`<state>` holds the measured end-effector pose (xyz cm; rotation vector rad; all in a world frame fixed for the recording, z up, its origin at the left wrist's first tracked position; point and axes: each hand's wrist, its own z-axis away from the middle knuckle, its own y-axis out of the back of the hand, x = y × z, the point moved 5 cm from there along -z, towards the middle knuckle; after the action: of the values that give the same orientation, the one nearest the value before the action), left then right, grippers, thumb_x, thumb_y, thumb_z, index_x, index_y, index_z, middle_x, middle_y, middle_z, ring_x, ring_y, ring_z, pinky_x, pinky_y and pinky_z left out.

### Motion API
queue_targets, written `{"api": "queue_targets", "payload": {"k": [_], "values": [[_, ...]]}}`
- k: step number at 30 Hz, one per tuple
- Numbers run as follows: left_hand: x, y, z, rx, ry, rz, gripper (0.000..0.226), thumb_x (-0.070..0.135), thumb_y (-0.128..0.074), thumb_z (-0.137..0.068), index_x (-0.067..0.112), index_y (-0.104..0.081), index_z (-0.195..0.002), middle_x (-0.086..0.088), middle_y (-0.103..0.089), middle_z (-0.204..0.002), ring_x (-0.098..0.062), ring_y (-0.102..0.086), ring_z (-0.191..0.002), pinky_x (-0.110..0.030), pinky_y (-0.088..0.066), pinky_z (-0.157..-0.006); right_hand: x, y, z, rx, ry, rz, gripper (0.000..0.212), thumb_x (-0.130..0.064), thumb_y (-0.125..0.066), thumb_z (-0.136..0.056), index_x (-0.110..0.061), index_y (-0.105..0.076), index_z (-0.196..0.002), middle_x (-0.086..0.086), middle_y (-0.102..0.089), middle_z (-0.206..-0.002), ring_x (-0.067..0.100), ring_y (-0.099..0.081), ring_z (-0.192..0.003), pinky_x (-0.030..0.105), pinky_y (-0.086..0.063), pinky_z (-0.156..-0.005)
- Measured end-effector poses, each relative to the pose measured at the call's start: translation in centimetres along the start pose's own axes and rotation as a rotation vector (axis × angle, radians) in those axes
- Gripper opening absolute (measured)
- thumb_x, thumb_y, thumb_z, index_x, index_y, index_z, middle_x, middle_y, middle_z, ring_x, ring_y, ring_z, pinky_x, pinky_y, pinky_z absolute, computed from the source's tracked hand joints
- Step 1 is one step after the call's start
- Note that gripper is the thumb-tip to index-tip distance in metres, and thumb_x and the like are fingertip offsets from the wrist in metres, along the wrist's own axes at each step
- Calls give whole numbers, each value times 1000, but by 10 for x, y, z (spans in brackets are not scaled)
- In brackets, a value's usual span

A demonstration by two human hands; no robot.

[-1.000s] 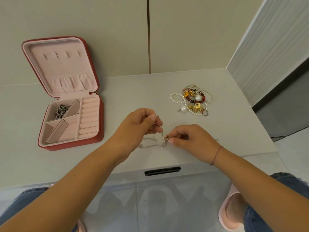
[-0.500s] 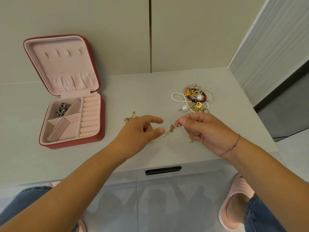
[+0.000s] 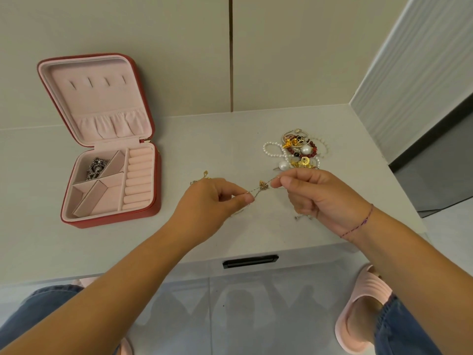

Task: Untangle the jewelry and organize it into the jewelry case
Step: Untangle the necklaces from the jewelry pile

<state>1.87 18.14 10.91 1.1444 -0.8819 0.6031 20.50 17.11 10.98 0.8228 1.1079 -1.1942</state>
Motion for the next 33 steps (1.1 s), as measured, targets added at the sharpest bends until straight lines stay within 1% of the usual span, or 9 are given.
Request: {"api": "queue_targets", "payload": {"k": [5, 7, 9, 12, 15, 18, 22, 28, 33], "values": [[2, 4, -2, 51, -67, -194, 10, 46, -66, -82, 40, -74, -82, 22, -56, -108, -3, -43, -110, -29, -31, -95, 0, 2, 0, 45, 52, 98, 18, -14, -58, -87, -18, -72, -77, -5, -65, -79, 12, -55, -77, 26, -42, -74], [2, 2, -2, 1, -35, -59, 11, 39, -65, -84, 36, -75, -80, 18, -63, -106, -2, -52, -105, -23, -36, -90, 0, 3, -1, 65, 53, 128, 22, -11, -57, -88, -20, -71, -74, -6, -68, -103, 10, -59, -98, 26, -39, -87], [3, -2, 0, -56, 29, 112, 14, 35, -63, -88, 30, -74, -80, 5, -69, -88, -11, -60, -81, -26, -44, -78, 1, 3, -1, 68, 51, 121, 21, -11, -59, -87, -19, -71, -72, -2, -66, -111, 9, -58, -108, 27, -39, -93], [3, -8, 2, -68, 81, 138, 17, 33, -59, -91, 27, -72, -81, -7, -50, -66, -11, -40, -57, -17, -35, -57, 1, 1, -3, 26, 55, 4, 17, -10, -59, -86, -12, -70, -73, 3, -68, -93, 15, -62, -95, 28, -49, -91], [1, -14, 4, -109, 106, 154, 17, 41, -60, -89, 32, -75, -85, -22, -61, -82, -11, -46, -70, -19, -36, -66, 2, -2, -3, -1, 23, -103, 15, -2, -51, -91, -3, -62, -80, 0, -64, -72, 13, -57, -69, 27, -52, -76], [2, -15, 5, -105, 123, 216, 16, 45, -63, -86, 36, -76, -86, -14, -69, -99, -13, -51, -82, -24, -39, -75, 1, -6, -2, -25, 7, -132, 12, -12, -58, -79, -8, -68, -74, 2, -55, -67, 7, -43, -56, 19, -43, -58], [9, -13, 5, -90, 119, 310, 17, 31, -61, -89, 24, -75, -96, 19, -60, -52, 12, -51, -52, -1, -35, -50, -1, -8, 0, -32, 2, -114, 16, -17, -58, -76, -14, -72, -69, 10, -42, -75, 7, -36, -54, 16, -33, -52], [8, -12, 6, -62, 166, 411, 21, 27, -60, -90, 20, -73, -106, 19, -48, -40, 0, -39, -43, -14, -30, -51, -5, -10, 3, -49, 21, -40, 15, -25, -63, -77, -15, -74, -76, 8, -30, -68, 13, -23, -57, 22, -23, -54], [7, -12, 5, -52, 139, 482, 18, 26, -63, -88, 22, -75, -101, 17, -40, -44, -8, -26, -49, -17, -24, -48, -5, -11, 3, -42, 34, 1, 12, -25, -66, -69, -17, -75, -73, 2, -52, -69, 5, -32, -52, 17, -25, -51]]}}
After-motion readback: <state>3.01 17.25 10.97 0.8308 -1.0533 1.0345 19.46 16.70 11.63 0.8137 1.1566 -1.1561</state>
